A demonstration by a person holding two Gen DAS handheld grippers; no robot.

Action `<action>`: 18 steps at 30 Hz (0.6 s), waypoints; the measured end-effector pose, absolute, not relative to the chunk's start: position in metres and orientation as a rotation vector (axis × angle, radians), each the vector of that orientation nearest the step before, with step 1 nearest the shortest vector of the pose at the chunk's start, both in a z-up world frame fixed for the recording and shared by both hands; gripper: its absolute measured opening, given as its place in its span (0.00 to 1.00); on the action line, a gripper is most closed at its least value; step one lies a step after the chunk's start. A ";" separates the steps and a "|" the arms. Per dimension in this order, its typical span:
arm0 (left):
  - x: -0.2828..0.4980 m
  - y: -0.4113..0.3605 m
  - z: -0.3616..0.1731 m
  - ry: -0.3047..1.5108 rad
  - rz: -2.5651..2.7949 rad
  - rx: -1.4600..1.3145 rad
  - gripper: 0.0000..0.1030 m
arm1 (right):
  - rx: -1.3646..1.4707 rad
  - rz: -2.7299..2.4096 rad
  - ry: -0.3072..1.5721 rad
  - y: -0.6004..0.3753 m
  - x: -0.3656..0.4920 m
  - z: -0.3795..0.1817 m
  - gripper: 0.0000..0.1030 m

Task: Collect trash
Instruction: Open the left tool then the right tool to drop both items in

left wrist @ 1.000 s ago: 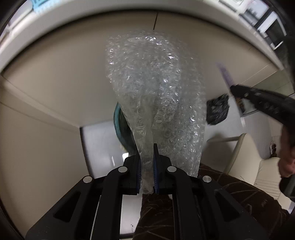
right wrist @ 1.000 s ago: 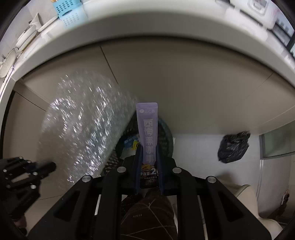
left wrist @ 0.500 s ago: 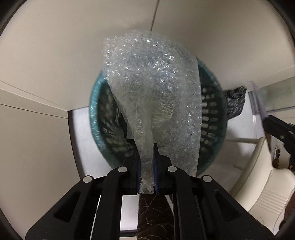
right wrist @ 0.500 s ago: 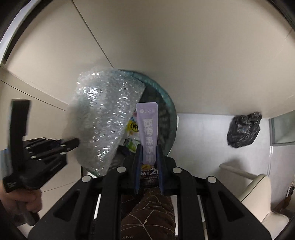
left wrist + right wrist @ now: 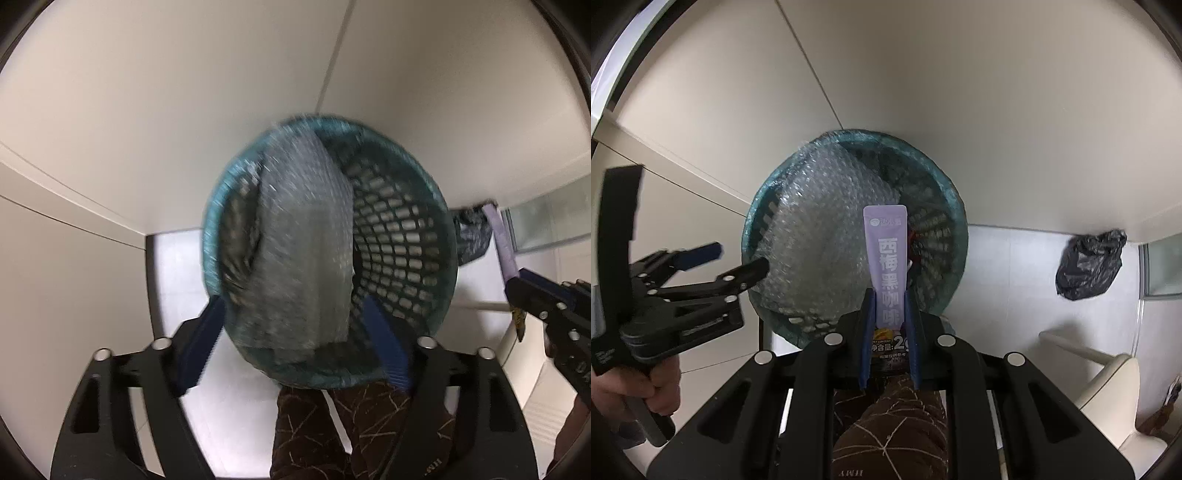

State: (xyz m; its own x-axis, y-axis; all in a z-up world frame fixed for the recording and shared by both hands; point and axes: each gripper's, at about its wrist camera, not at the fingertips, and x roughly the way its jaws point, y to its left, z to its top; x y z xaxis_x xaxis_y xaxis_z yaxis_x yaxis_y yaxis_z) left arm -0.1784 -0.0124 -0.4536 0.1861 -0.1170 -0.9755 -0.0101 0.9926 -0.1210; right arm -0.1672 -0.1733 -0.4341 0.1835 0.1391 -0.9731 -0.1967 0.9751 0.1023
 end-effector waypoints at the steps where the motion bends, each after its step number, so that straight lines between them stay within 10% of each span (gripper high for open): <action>1: -0.178 -0.010 -0.449 1.365 -0.069 -0.118 0.80 | -0.049 0.240 1.363 -0.171 -0.166 -0.434 0.15; 18: -0.171 0.034 -0.424 1.319 0.030 -0.205 0.94 | -0.083 0.296 1.347 -0.136 -0.133 -0.456 0.20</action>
